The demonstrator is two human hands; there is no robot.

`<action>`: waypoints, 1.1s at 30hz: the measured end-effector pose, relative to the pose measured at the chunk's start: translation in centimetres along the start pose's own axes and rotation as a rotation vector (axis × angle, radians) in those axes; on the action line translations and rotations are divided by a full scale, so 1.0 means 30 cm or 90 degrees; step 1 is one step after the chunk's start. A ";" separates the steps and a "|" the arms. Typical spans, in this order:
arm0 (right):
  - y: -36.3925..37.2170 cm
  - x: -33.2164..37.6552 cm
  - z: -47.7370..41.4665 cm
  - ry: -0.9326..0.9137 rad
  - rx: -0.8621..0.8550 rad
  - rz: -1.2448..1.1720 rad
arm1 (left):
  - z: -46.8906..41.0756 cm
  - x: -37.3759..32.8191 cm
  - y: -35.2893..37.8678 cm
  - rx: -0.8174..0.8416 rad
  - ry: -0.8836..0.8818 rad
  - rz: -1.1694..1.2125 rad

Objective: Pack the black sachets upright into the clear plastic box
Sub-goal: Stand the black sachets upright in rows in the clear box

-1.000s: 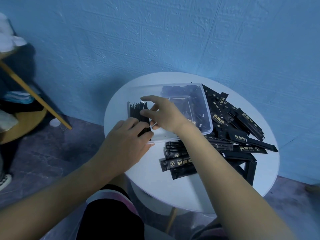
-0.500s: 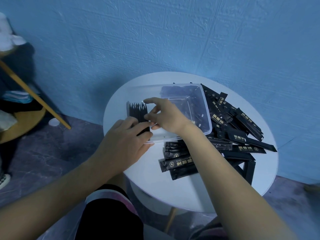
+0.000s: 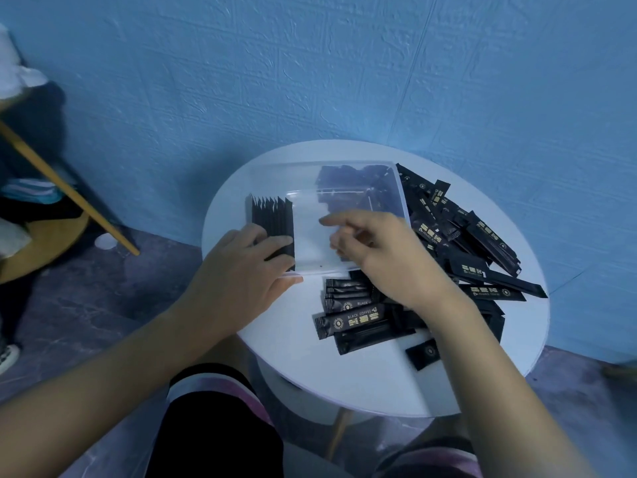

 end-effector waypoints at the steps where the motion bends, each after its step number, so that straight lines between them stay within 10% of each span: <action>1: -0.023 0.008 0.044 -0.014 -0.024 0.003 | 0.000 0.001 0.000 0.000 -0.001 0.002; 6: -0.059 0.006 0.225 -0.111 -0.071 0.167 | -0.001 0.002 0.002 -0.003 -0.008 0.010; 12: 0.044 -0.105 0.287 -0.049 0.127 0.353 | -0.001 0.002 0.005 -0.005 -0.015 0.004; 33: 0.106 -0.067 0.237 -0.095 0.117 0.328 | -0.006 0.004 0.001 -0.002 -0.016 0.016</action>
Point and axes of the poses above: each hand's wrist, its own z-axis away from the middle knuckle, its own y-axis out of the palm, x = y × z, the point moved 8 cm from there along -z, towards the middle knuckle
